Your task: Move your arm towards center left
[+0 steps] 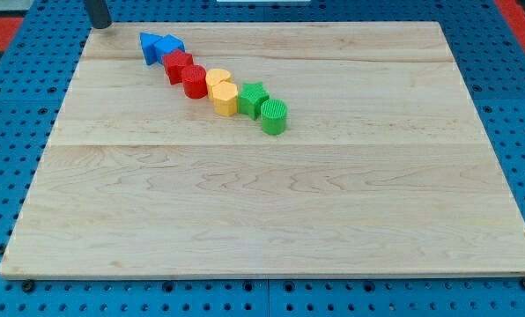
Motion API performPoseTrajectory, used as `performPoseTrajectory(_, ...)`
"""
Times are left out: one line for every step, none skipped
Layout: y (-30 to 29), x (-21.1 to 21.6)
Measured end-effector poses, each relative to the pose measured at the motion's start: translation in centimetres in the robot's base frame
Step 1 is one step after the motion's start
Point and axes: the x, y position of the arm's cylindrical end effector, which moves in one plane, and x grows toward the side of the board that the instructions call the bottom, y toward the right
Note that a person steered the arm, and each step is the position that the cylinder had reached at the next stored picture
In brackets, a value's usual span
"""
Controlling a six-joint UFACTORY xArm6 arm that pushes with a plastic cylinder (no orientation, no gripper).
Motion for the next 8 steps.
performPoseTrajectory(0.2,0.1)
performPoseTrajectory(0.3,0.1)
performPoseTrajectory(0.3,0.1)
performPoseTrajectory(0.9,0.9)
performPoseTrajectory(0.9,0.9)
performPoseTrajectory(0.9,0.9)
performPoseTrajectory(0.5,1.7)
performPoseTrajectory(3.8,6.3)
